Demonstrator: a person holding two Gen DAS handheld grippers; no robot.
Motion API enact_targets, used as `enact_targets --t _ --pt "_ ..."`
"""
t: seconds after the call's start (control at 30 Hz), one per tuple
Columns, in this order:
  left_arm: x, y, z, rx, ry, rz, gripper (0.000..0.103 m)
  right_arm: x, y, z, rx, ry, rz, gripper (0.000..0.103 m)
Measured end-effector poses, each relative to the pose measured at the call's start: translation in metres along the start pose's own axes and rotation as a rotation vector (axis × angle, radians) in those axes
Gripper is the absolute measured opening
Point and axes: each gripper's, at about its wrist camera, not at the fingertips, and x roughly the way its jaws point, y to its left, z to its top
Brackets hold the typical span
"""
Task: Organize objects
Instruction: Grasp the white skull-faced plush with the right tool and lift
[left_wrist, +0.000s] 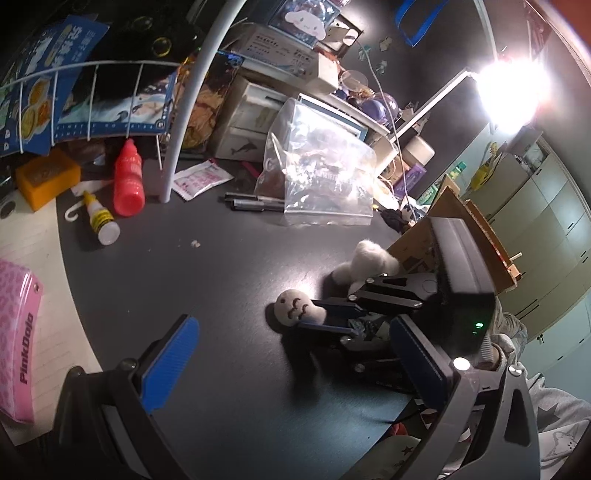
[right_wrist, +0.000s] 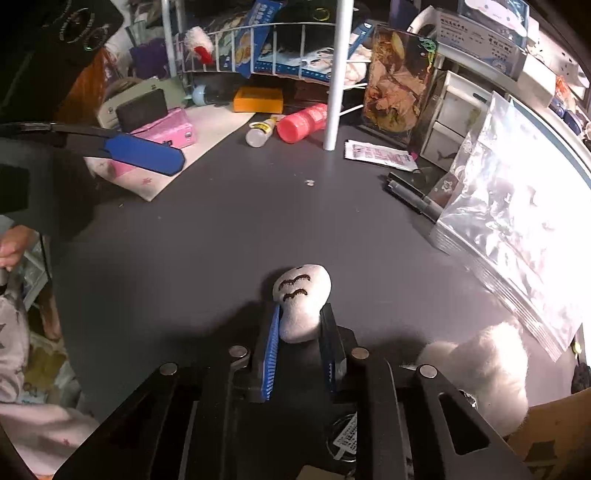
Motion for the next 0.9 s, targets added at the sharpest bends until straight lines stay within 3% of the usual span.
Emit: enact_targets --t 0.17,0.33,0.43,0.7,0.9 --pt "0.014 -0.002 -0.002 0.002 0.042 0.007 0.103 -0.013 0.005 -0.001 -0.007 -0.035 0.035 0.015" --pt "0.023 -0.009 0.001 -0.009 0.057 -0.038 0.087 -0.036 0.014 0.003 -0.039 -0.087 0.057 0.015" --pt "0.023 -0.015 0.004 -0.002 0.062 -0.053 0.084 -0.05 0.021 0.006 -0.066 -0.12 0.058 0.015" --pt "0.009 -0.037 0.015 0.029 0.047 -0.14 0.045 -0.076 0.024 0.012 -0.083 -0.179 0.053 0.015" --pt "0.0 -0.059 0.032 0.071 0.029 -0.151 0.038 -0.1 0.013 0.015 -0.04 -0.205 0.047 0.015"
